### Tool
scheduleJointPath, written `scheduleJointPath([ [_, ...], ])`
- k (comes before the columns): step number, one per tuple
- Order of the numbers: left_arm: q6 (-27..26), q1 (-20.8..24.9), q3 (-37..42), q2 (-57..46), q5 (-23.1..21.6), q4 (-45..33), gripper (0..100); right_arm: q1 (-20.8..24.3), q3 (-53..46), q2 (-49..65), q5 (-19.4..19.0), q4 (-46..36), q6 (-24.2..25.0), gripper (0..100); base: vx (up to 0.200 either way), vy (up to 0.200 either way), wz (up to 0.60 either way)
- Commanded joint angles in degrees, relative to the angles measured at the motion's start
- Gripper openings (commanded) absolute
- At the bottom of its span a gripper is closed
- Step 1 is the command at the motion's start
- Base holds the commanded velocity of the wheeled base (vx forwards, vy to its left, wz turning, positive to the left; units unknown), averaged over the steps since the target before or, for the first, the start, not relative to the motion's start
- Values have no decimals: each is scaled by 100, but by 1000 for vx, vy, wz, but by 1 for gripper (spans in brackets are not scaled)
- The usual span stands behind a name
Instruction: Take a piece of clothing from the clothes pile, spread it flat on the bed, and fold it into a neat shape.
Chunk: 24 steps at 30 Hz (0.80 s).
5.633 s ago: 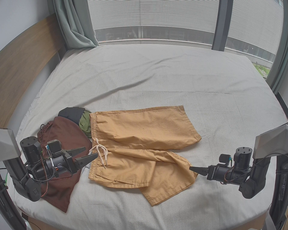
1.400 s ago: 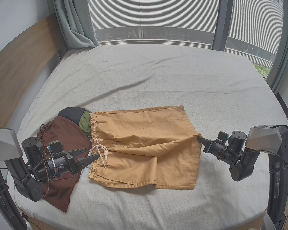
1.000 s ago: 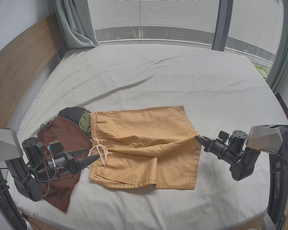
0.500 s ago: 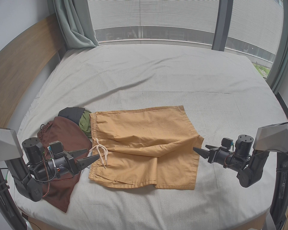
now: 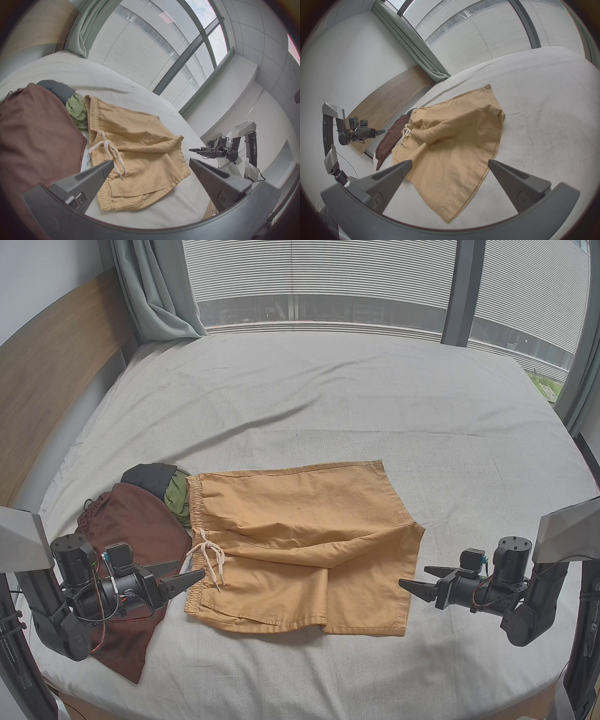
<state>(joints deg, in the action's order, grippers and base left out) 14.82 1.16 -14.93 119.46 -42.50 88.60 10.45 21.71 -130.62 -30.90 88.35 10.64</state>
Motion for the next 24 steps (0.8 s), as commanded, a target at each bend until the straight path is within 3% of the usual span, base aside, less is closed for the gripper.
scheduleJointPath([
  [1, 12, -125, -1, 342, -22, -1, 100, 19, 9, 28, -3, 7, 17, 100, 0, 0, 0],
  [24, -6, -441, 61, 1475, -13, -1, 100, 19, 79, -42, 5, 7, 26, 100, 0, 0, 0],
])
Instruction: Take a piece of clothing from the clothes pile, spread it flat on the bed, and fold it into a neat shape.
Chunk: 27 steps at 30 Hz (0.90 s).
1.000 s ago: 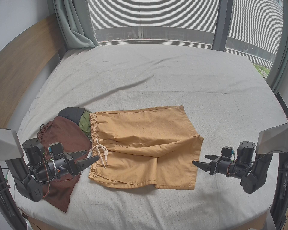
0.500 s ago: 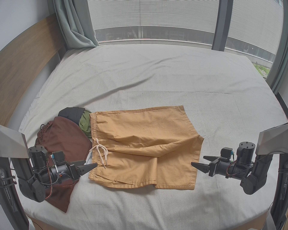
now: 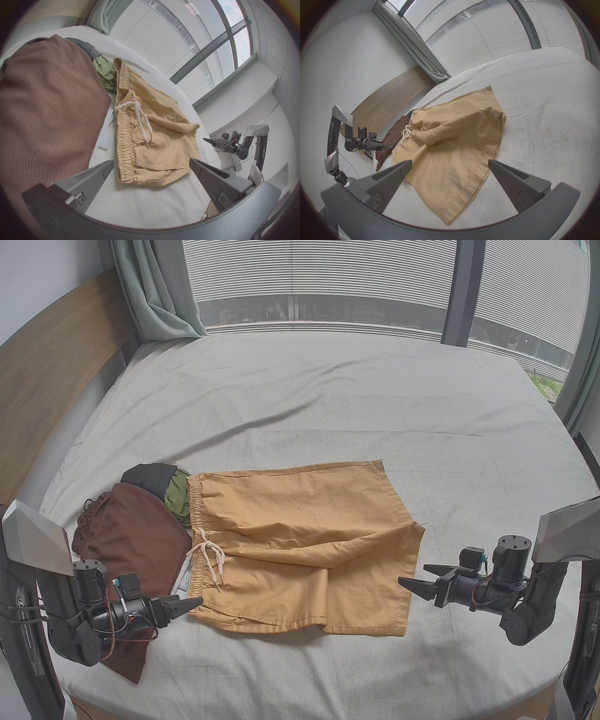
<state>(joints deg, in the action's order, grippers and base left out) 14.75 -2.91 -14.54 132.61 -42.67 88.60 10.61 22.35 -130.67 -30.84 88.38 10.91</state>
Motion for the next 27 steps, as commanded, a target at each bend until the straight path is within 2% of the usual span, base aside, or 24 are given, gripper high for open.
scheduleJointPath([
  [1, -7, -34, 22, 257, 4, -1, 100, 3, 15, -37, -1, 4, -1, 100, 0, 0, 0],
  [27, 72, 89, -435, 749, 4, -1, 100, 12, 15, -37, -1, 4, -1, 100, 0, 0, 0],
])
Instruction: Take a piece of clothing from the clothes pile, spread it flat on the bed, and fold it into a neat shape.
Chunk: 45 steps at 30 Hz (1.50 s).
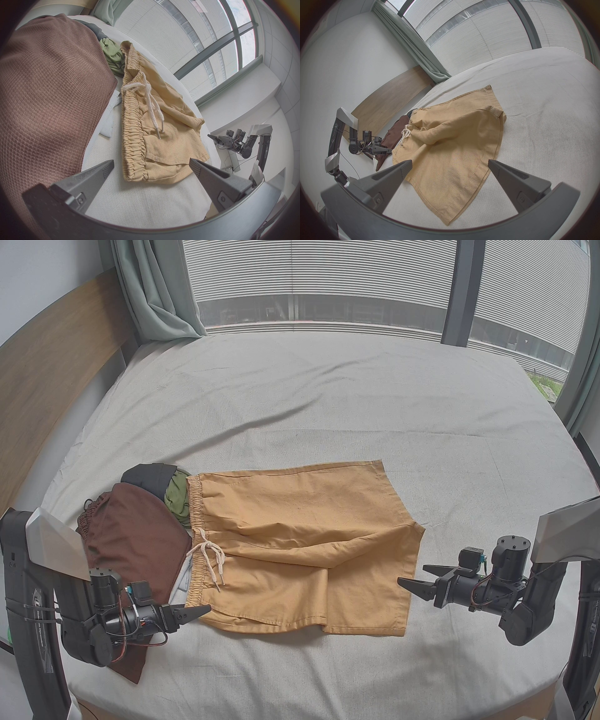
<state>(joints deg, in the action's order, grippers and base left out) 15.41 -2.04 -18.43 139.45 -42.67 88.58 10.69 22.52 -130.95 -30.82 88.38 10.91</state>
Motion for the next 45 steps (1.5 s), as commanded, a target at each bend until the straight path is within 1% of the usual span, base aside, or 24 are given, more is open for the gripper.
scheduleJointPath([
  [1, -3, 1, -73, 74, 4, 2, 100, 3, -2, -9, -3, 4, -1, 100, 0, 0, 0],
  [2, -3, 1, -82, 83, 4, 2, 0, 3, -2, -9, -3, 4, -10, 100, 0, 0, 0],
  [10, -20, 1, -143, 197, -5, 2, 0, -32, -81, -80, -38, 4, -28, 100, 0, 0, 0],
  [13, -38, 1, -152, 214, -5, 10, 0, -58, -221, -194, -328, 4, -28, 100, 0, 0, 0],
  [17, -47, 1, -152, 206, -5, 10, 0, -67, -336, -282, -469, 4, -28, 100, 0, 0, 0],
  [18, -56, 1, -152, 206, -5, 10, 0, -67, -432, -343, -583, -5, -10, 100, 0, 0, 0],
  [21, -64, 1, -152, 206, -5, 10, 0, -85, -467, -466, -671, 4, -10, 100, 0, 0, 0],
  [33, -82, 1, -143, 206, -14, 10, 0, -32, -476, -906, -671, 4, -1, 100, 0, 0, 0],
  [36, -91, 1, -134, 206, -14, 10, 0, 21, -485, -967, -671, 4, -1, 100, 0, 0, 0],
  [37, -108, 1, -134, 214, -22, 10, 0, 100, -485, -985, -671, 4, -1, 100, 0, 0, 0],
  [45, -135, 1, -134, 223, -22, 10, 0, 170, -467, -1161, -671, 12, 8, 100, 0, 0, 0],
])
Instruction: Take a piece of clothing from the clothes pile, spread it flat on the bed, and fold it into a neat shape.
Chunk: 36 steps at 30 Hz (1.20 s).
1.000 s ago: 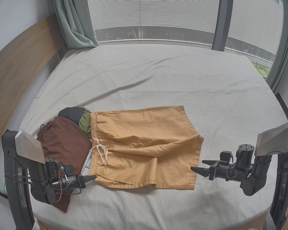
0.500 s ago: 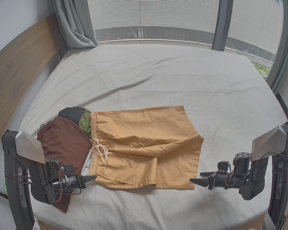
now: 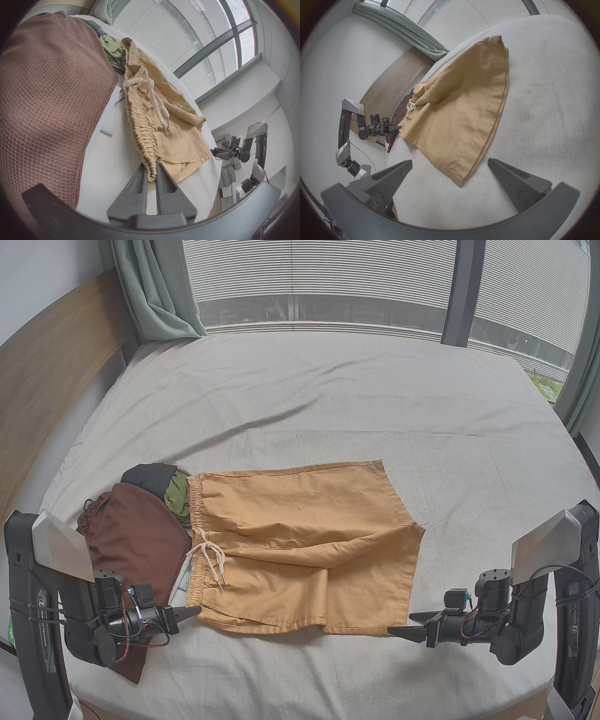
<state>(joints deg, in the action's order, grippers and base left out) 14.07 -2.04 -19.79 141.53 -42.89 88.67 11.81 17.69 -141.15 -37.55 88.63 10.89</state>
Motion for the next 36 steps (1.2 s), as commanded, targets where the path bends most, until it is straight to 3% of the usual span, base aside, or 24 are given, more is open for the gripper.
scheduleJointPath([
  [1, -9, 1, 1, 15, 0, 1, 0, 120, 15, -140, 2, -12, 28, 100, 0, 0, 0],
  [12, -9, 1, -8, 32, -9, 1, 0, 251, 42, -149, 11, -12, 89, 100, 0, 0, 0],
  [13, -9, -7, -8, 32, -9, 1, 0, 251, 42, -149, 11, -12, 89, 0, 0, 0, 0],
  [29, -159, -16, -17, 147, 0, 1, 0, 155, 42, -70, 98, -12, 89, 0, 0, 0, 0],
  [36, -176, -34, 10, 155, -9, 1, 0, -4, -196, -26, 371, -21, 36, 0, 0, 0, 0],
])
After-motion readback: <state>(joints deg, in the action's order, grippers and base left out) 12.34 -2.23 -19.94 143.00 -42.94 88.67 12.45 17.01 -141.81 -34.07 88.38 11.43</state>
